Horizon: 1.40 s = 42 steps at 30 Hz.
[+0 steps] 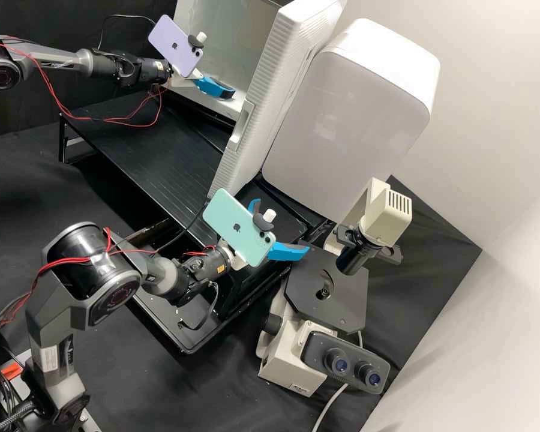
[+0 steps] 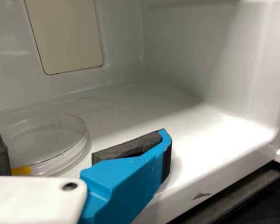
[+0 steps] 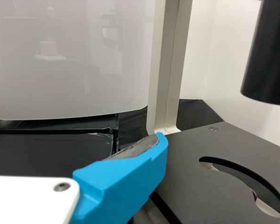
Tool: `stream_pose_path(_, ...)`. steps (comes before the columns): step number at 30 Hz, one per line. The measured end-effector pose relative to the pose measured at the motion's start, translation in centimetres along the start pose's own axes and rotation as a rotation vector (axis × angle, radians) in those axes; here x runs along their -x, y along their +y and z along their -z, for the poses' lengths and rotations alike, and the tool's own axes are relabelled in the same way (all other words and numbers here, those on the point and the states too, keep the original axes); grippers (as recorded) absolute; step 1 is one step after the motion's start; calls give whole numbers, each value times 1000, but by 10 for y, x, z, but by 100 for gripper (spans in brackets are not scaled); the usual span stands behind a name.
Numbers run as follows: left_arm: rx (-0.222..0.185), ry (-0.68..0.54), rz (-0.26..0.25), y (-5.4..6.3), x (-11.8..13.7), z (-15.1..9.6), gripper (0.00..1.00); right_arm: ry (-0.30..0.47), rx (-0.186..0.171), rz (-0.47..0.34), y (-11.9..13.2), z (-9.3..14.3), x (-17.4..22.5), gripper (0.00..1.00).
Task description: Take the petri dish out of the incubator
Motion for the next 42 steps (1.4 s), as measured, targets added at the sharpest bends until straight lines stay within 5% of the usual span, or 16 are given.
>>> stream_pose_path(5, -9, -6, -8, 3, 1, -3, 100, 0, 0, 0, 0, 0, 0, 100)
stream_pose_path(11, 28, -32, -13, 8, 3, -15, 100, 0, 0, 0, 0, 0, 0, 100)
stream_pose_path(20, -38, -96, -43, 19, 11, -44, 100, 0, 0, 0, 0, 0, 0, 100)
stream_pose_path(34, -59, -129, -56, 24, 12, -56, 100, 0, 0, 0, 0, 0, 0, 100)
stream_pose_path(42, 26, -81, -32, 14, 11, -50, 100, 0, 0, 0, 0, 0, 0, 100)
